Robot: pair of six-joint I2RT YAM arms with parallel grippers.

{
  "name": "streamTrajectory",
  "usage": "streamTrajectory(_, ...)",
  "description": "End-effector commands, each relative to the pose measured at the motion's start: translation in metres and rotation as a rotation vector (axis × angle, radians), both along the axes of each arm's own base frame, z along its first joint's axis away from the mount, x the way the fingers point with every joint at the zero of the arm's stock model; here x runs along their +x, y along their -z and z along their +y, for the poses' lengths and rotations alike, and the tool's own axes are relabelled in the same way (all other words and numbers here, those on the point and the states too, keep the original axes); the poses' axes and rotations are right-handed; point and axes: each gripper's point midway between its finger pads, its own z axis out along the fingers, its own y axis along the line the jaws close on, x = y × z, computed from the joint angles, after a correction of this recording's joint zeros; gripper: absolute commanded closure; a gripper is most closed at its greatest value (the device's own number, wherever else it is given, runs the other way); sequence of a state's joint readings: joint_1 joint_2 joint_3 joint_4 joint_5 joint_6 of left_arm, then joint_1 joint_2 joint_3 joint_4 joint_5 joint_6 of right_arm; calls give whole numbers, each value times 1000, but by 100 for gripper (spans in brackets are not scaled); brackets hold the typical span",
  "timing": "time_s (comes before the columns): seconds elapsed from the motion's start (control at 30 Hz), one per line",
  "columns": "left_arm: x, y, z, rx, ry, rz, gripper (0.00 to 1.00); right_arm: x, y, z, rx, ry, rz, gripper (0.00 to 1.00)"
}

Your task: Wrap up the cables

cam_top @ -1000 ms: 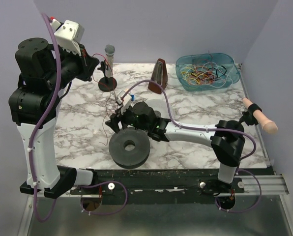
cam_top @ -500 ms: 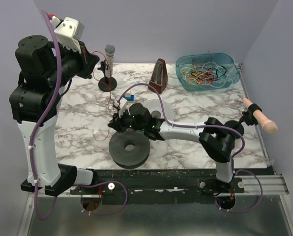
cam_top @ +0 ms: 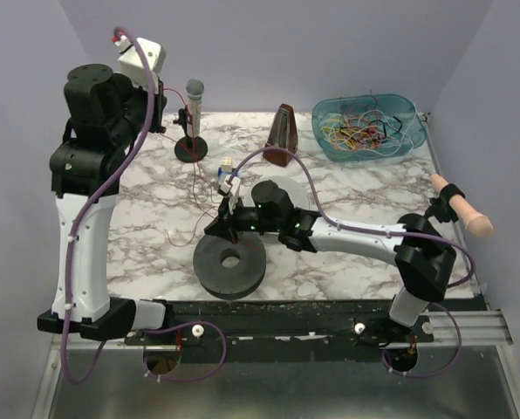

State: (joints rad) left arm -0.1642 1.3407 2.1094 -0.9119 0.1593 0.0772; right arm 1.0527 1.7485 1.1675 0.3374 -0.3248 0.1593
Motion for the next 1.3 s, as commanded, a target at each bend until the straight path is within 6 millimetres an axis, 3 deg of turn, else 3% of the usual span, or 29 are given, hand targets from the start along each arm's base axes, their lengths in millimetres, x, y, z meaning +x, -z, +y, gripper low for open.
streamTrajectory(0.0,51,50,31,173,-141,22,99,-34,-59,-10,54,-122,51,99)
streamTrajectory(0.13,59,83,25,191,-87,68,31,-36,-104,-18,115,-98,103,99)
streamTrajectory(0.23,49,87,11,162,-4,87,1,-31,-125,-22,160,-83,154,99)
streamTrajectory(0.33,41,87,14,155,8,105,1,-17,-129,-26,189,-50,252,99)
streamTrajectory(0.5,39,71,50,163,-79,51,1,20,-129,-35,242,62,345,99)
streamTrajectory(0.57,25,65,37,221,28,10,1,32,-133,-36,255,100,346,99)
streamTrajectory(0.63,-5,74,6,284,269,23,7,42,-135,-35,247,127,349,99)
streamTrajectory(0.73,-82,108,-46,438,747,23,12,52,-138,-33,246,132,379,99)
streamTrajectory(0.8,-134,135,-60,554,999,3,12,55,-137,-33,242,136,413,99)
streamTrajectory(0.83,-146,140,-65,584,1053,-32,12,56,-135,-32,230,140,415,99)
streamTrajectory(0.97,-158,170,-76,730,1191,-50,17,57,-129,-30,207,144,440,99)
streamTrajectory(1.07,-161,179,-82,884,1287,-136,20,53,-125,-28,209,137,455,99)
streamTrajectory(1.17,-182,179,-92,1123,1446,-435,20,52,-122,-25,215,125,472,99)
streamTrajectory(1.23,-198,192,-99,1323,1556,-705,19,50,-122,-21,212,114,469,99)
streamTrajectory(1.27,-197,203,-105,1368,1559,-759,22,47,-124,-20,212,109,463,99)
